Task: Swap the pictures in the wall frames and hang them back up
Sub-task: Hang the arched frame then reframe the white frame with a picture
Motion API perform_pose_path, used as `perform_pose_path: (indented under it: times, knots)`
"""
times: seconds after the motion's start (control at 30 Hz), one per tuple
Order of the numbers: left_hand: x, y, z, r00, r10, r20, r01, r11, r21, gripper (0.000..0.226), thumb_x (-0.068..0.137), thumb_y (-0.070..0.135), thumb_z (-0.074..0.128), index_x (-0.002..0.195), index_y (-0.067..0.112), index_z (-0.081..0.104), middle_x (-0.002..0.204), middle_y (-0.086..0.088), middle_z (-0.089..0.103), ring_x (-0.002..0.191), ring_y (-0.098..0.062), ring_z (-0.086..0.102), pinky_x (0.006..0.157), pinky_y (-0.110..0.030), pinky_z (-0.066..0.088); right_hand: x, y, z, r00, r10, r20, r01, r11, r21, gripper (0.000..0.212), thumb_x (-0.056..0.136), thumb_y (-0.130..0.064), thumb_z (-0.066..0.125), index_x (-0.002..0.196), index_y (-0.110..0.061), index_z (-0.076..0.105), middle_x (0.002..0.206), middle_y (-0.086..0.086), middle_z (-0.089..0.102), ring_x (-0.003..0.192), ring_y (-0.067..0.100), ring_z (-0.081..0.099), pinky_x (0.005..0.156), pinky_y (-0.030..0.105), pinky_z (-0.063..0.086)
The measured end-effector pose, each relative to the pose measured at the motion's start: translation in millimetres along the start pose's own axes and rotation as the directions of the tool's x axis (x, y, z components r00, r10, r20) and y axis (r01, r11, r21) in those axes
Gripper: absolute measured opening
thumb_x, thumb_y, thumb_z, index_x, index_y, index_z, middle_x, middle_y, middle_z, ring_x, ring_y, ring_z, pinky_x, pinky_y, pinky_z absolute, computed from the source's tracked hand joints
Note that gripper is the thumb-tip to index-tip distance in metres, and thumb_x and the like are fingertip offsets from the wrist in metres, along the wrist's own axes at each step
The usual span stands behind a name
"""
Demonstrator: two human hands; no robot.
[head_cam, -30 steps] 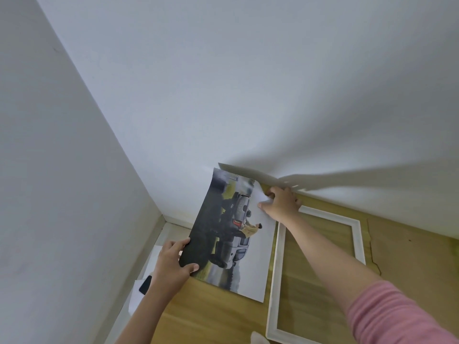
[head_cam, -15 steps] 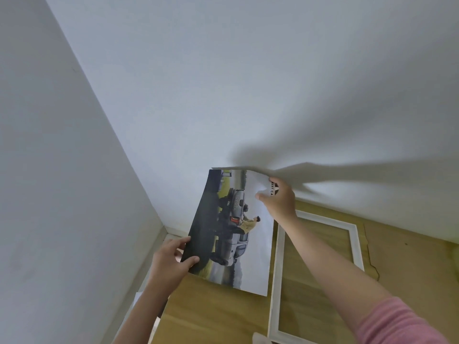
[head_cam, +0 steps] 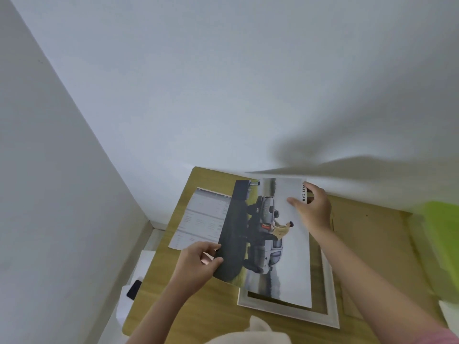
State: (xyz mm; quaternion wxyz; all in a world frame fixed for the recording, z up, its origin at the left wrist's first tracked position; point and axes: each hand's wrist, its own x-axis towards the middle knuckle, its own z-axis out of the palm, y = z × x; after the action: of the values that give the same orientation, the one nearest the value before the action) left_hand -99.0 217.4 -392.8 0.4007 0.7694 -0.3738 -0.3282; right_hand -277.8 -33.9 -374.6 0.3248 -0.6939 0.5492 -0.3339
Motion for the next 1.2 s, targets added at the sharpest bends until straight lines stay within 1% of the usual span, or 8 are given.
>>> perform_pose_path:
  times: [0.17, 0.3, 0.47, 0.63, 0.73, 0.93, 1.1, 1.2]
  knots:
    - [-12, 12, 48, 1.0, -0.027, 0.003, 0.027, 0.996, 0.086, 0.03, 0.075, 0.018, 0.075, 0.103, 0.023, 0.067, 0.088, 0.01, 0.063, 0.07, -0.005, 0.06, 0.063, -0.011, 0.047, 5, 46, -33, 0.998, 0.018, 0.056, -0.013, 0.996, -0.09, 0.059, 0.073, -0.017, 0.08, 0.126, -0.007, 0.056, 0.121, 0.012, 0.055, 0.099, 0.023, 0.054, 0.087, 0.036, 0.047]
    - [-25, 19, 80, 0.998, -0.069, 0.013, 0.065, 0.982, 0.176, 0.033, 0.078, 0.019, 0.073, 0.109, 0.02, 0.065, 0.091, 0.011, 0.059, 0.076, -0.005, 0.059, 0.065, -0.011, 0.045, 10, 76, -50, 0.989, 0.034, 0.145, -0.012, 0.989, -0.148, 0.059, 0.075, -0.02, 0.078, 0.127, -0.008, 0.054, 0.117, 0.011, 0.055, 0.1, 0.029, 0.057, 0.088, 0.045, 0.05]
    - [-31, 22, 101, 0.993, -0.115, -0.032, 0.119, 0.952, 0.281, 0.035, 0.081, 0.02, 0.069, 0.116, 0.018, 0.063, 0.097, 0.008, 0.052, 0.081, -0.008, 0.057, 0.071, -0.012, 0.043, 18, 96, -55, 0.966, 0.048, 0.252, 0.002, 0.981, -0.193, 0.061, 0.075, -0.023, 0.077, 0.129, -0.008, 0.053, 0.116, 0.009, 0.052, 0.1, 0.027, 0.056, 0.087, 0.039, 0.048]
    - [-32, 24, 107, 0.984, -0.136, -0.115, 0.168, 0.921, 0.352, 0.038, 0.08, 0.022, 0.07, 0.117, 0.021, 0.061, 0.103, 0.006, 0.043, 0.085, -0.008, 0.052, 0.069, -0.016, 0.043, 24, 105, -52, 0.944, 0.058, 0.326, 0.022, 0.971, -0.237, 0.064, 0.079, -0.031, 0.073, 0.134, -0.009, 0.05, 0.121, 0.01, 0.049, 0.113, 0.025, 0.049, 0.09, 0.031, 0.039]
    - [-32, 21, 107, 0.981, -0.134, -0.143, 0.176, 0.92, 0.35, 0.037, 0.08, 0.022, 0.069, 0.116, 0.024, 0.061, 0.103, 0.008, 0.045, 0.093, -0.009, 0.05, 0.071, -0.016, 0.041, 26, 108, -51, 0.932, 0.043, 0.359, 0.058, 0.962, -0.266, 0.066, 0.08, -0.037, 0.072, 0.135, -0.01, 0.049, 0.121, 0.009, 0.046, 0.113, 0.024, 0.048, 0.09, 0.029, 0.04]
    - [-30, 12, 106, 0.982, -0.131, -0.132, 0.161, 0.956, 0.247, 0.033, 0.081, 0.007, 0.066, 0.113, 0.018, 0.064, 0.103, 0.009, 0.054, 0.09, -0.003, 0.054, 0.067, -0.006, 0.037, 27, 106, -47, 0.929, 0.054, 0.366, 0.066, 0.949, -0.309, 0.071, 0.078, -0.044, 0.071, 0.136, -0.013, 0.047, 0.121, 0.008, 0.042, 0.11, 0.025, 0.05, 0.091, 0.036, 0.047]
    - [-23, 9, 103, 0.983, -0.116, -0.144, 0.141, 0.974, 0.178, 0.036, 0.08, -0.009, 0.058, 0.106, 0.014, 0.066, 0.101, 0.007, 0.057, 0.091, -0.009, 0.058, 0.07, -0.01, 0.042, 26, 100, -41, 0.931, 0.081, 0.356, 0.029, 0.955, -0.295, 0.069, 0.08, -0.04, 0.071, 0.138, -0.011, 0.045, 0.127, 0.01, 0.039, 0.111, 0.024, 0.05, 0.089, 0.031, 0.045]
    - [-17, 9, 100, 0.983, -0.103, -0.15, 0.13, 0.974, 0.185, 0.037, 0.08, -0.012, 0.055, 0.107, 0.011, 0.066, 0.101, 0.005, 0.058, 0.088, -0.009, 0.059, 0.071, -0.014, 0.045, 25, 95, -37, 0.927, 0.085, 0.366, 0.025, 0.958, -0.285, 0.068, 0.082, -0.038, 0.07, 0.139, -0.011, 0.044, 0.128, 0.01, 0.038, 0.111, 0.024, 0.05, 0.086, 0.025, 0.04]
